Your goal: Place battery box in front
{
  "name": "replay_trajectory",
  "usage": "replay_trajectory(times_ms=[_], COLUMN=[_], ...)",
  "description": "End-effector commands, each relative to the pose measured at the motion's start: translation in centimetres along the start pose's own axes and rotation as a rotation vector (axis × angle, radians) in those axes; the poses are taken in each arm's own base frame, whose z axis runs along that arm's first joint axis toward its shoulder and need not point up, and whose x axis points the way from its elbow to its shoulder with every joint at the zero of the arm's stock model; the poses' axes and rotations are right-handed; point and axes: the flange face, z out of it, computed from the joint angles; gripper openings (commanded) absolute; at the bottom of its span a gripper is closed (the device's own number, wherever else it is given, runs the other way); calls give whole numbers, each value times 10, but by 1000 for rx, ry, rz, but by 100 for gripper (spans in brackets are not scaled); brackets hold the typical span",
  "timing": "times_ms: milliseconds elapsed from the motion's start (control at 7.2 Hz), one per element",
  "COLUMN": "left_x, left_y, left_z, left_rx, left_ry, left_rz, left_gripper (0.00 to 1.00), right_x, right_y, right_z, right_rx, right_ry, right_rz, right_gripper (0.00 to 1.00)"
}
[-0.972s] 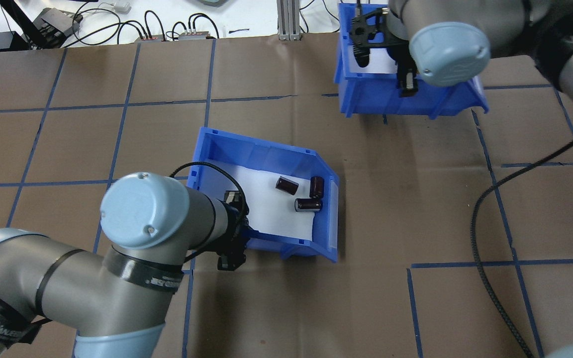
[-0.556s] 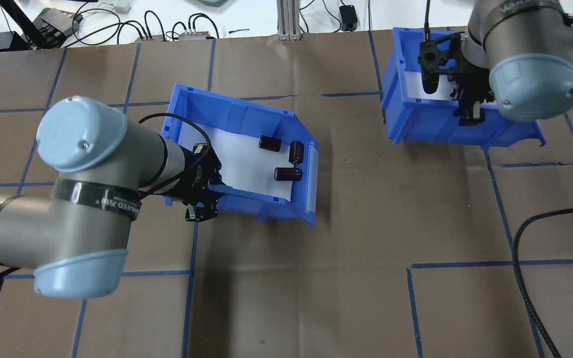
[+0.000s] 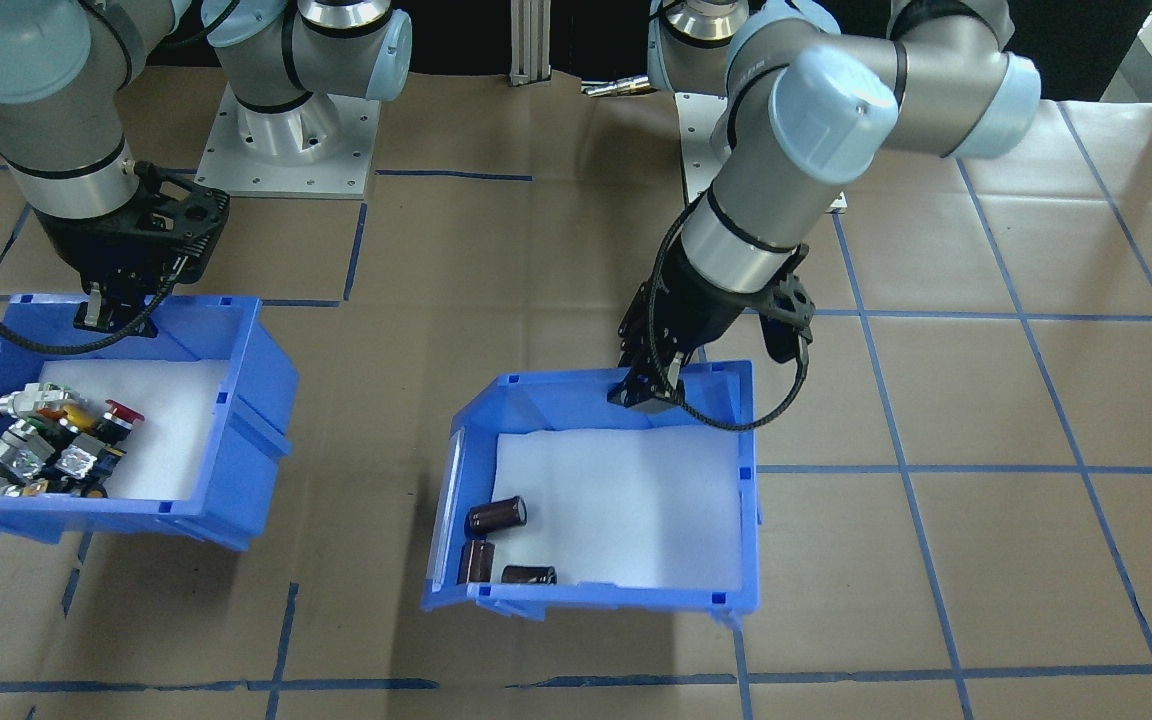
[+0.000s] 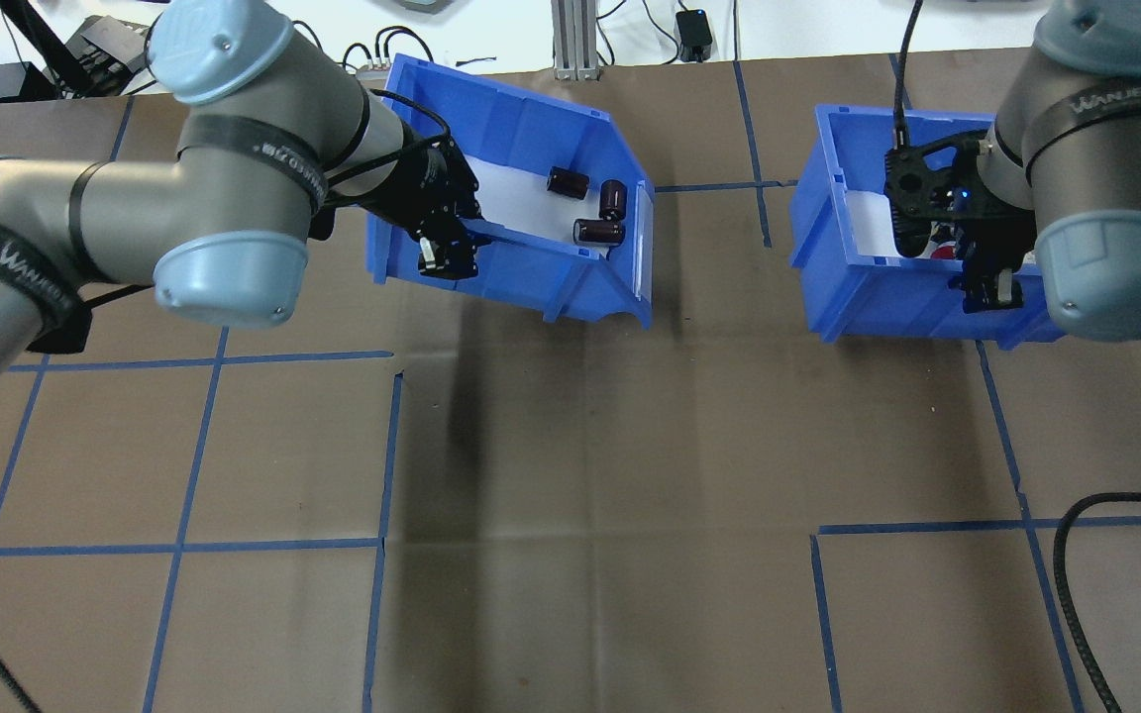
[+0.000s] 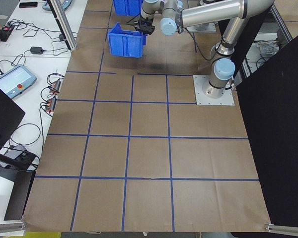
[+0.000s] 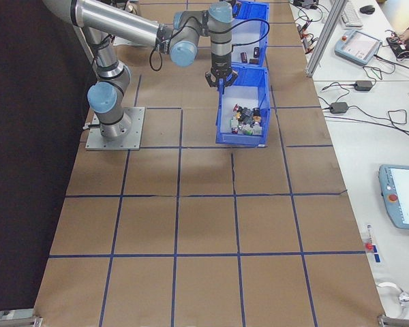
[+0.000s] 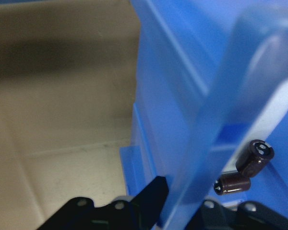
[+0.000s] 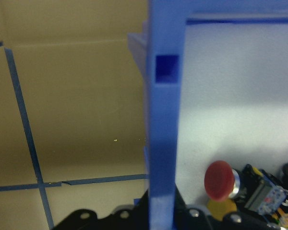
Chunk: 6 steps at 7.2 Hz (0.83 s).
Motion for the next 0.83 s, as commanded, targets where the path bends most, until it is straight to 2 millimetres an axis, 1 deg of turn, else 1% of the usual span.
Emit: replay_trajectory(times_ms=[0,139,278,417,556,694], left_x=[58,61,59,61,65,67], left_y=[12,32,41,40,42,52], left_z=[45,55,61,66,78,94], left_rx=[-63,-134,-163,-172,-196,-272], left_ry=[23,10,29,53,82,133], left_rz=[-77,-109,-111,-103,-133,-161], left_gripper=[0,0,0,0,0,0], right_x=[-11,-22,-35,-48,-60,-74], right_y=[13,10,7,3,1,-3], right_z=[1,0,5,13,16,20], right_rx=[-8,-7,-7,-4,-4,-3], right_ry=[5,4,-5,-16,-15,-19], right_rz=[-37,-40,-43,-43,-43,-45], right_gripper=[0,0,0,0,0,0])
